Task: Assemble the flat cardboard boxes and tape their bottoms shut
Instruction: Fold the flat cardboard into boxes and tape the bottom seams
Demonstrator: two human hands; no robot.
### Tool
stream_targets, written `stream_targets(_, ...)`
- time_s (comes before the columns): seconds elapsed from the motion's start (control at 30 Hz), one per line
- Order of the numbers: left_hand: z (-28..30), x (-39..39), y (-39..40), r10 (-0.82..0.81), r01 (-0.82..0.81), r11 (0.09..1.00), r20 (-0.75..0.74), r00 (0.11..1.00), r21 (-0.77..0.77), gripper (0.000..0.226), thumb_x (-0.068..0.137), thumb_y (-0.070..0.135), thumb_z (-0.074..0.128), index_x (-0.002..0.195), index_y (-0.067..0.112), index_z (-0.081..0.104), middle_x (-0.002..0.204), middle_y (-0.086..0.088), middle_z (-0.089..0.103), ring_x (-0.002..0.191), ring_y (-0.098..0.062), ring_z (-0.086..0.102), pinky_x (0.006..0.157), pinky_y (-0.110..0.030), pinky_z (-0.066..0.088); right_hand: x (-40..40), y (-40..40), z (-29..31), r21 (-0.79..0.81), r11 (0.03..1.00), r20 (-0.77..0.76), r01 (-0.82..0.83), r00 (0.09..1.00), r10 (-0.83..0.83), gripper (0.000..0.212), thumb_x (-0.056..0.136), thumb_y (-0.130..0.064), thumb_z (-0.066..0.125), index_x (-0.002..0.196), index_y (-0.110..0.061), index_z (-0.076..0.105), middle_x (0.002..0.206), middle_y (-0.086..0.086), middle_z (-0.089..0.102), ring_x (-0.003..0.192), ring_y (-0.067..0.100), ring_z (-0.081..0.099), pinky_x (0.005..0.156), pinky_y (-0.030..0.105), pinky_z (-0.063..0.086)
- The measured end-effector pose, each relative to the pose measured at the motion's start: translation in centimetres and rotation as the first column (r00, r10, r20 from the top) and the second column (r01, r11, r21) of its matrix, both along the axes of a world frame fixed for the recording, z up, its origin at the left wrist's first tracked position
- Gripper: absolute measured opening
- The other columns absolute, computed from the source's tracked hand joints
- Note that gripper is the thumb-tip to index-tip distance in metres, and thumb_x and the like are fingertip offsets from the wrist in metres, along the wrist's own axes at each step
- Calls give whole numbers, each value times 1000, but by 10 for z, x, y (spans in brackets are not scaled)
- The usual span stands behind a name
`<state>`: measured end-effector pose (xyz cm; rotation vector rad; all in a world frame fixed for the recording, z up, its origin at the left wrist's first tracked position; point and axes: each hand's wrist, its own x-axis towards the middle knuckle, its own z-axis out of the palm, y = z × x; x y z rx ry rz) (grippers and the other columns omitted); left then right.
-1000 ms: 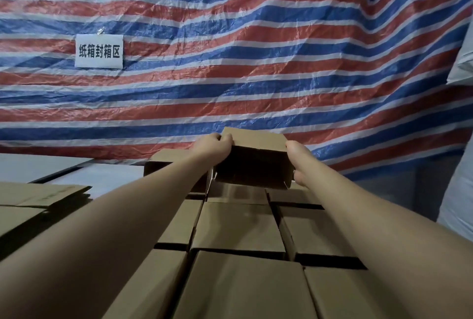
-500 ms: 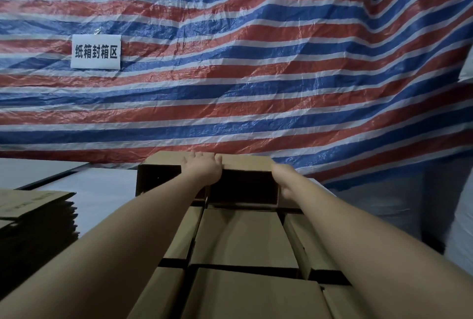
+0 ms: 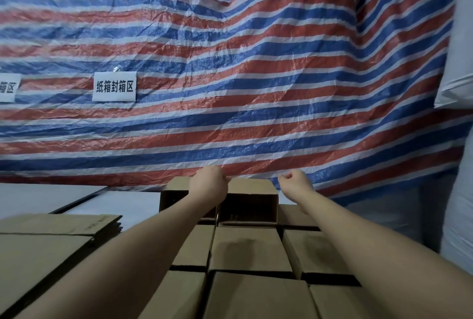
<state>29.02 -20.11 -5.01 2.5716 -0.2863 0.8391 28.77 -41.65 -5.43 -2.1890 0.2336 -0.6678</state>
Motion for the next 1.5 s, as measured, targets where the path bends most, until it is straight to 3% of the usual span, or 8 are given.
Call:
stream_targets(0.23, 3, -126, 15, -131, 134, 988, 36, 991, -76, 53, 103, 43, 39, 60, 14, 48, 54, 0, 48, 45, -15, 43, 46, -27, 35, -127, 32, 6, 89, 995, 42, -36, 999, 33, 49, 106, -41, 40, 72, -9, 59, 54, 2, 58, 43, 11, 58, 48, 23, 37)
stream_targets(0.4, -6, -214, 32, -178, 171, 957, -11, 984, -235, 70, 100, 58, 35, 54, 11, 59, 46, -3, 58, 41, -16, 53, 45, -30, 45, -214, 59, 1, 49, 980, 14, -192, 981, 192, 42, 107, -36, 38, 80, -11, 57, 75, 6, 60, 73, 22, 61, 73, 38, 52)
stream_targets(0.53, -15, -254, 56, -281, 249, 931, -88, 956, -268, 30, 100, 35, 52, 82, 20, 71, 65, 4, 69, 45, -7, 60, 43, -23, 50, -266, 72, 0, -15, 945, 4, -326, 945, 326, 25, 106, -30, 47, 87, -19, 59, 77, 2, 63, 64, 11, 64, 61, 26, 51)
stream_targets(0.7, -22, -279, 85, -175, 169, 983, -82, 981, -74, 45, 101, 44, 44, 69, 22, 67, 59, 7, 62, 50, 0, 57, 52, -17, 41, -296, 81, -14, 25, 956, -18, -293, 956, 293, 53, 104, -46, 44, 65, -13, 55, 45, -5, 50, 37, 6, 52, 37, 15, 40)
stream_targets(0.93, -43, -295, 102, 6, -6, 998, 7, 1000, 61, 81, 91, 70, 3, 51, 17, 51, 46, -1, 51, 43, -7, 47, 52, -24, 43, -303, 90, -50, 261, 899, -68, -352, 922, 381, 71, 104, -57, 27, 59, -10, 56, 46, 3, 57, 50, 18, 66, 63, 33, 57)
stream_targets(1.13, -34, -259, 158, 357, -311, 869, -52, 933, 386, 60, 97, 63, 23, 128, 21, 53, 136, -4, 53, 129, -24, 43, 108, -45, 31, -293, 95, -49, 274, 858, -20, -434, 889, 457, 69, 105, -55, 27, 77, -12, 72, 87, 6, 76, 92, 20, 70, 97, 41, 51)
stream_targets(1.33, -53, -239, 201, 588, -449, 790, -312, 746, 417, 70, 97, 61, 25, 144, 11, 40, 147, -14, 44, 134, -31, 41, 108, -46, 34, -287, 108, -42, 259, 848, -50, -462, 871, 489, 65, 104, -58, 27, 88, -16, 74, 100, 1, 74, 102, 13, 65, 106, 41, 46)
stream_targets(1.5, -59, -239, 200, 593, -470, 797, -346, 727, 379, 65, 97, 57, 29, 142, 13, 42, 146, -14, 44, 133, -30, 41, 106, -44, 35, -287, 121, -42, 210, 846, -55, -490, 858, 510, 60, 106, -53, 28, 87, -17, 72, 101, 1, 72, 102, 13, 65, 103, 38, 47)
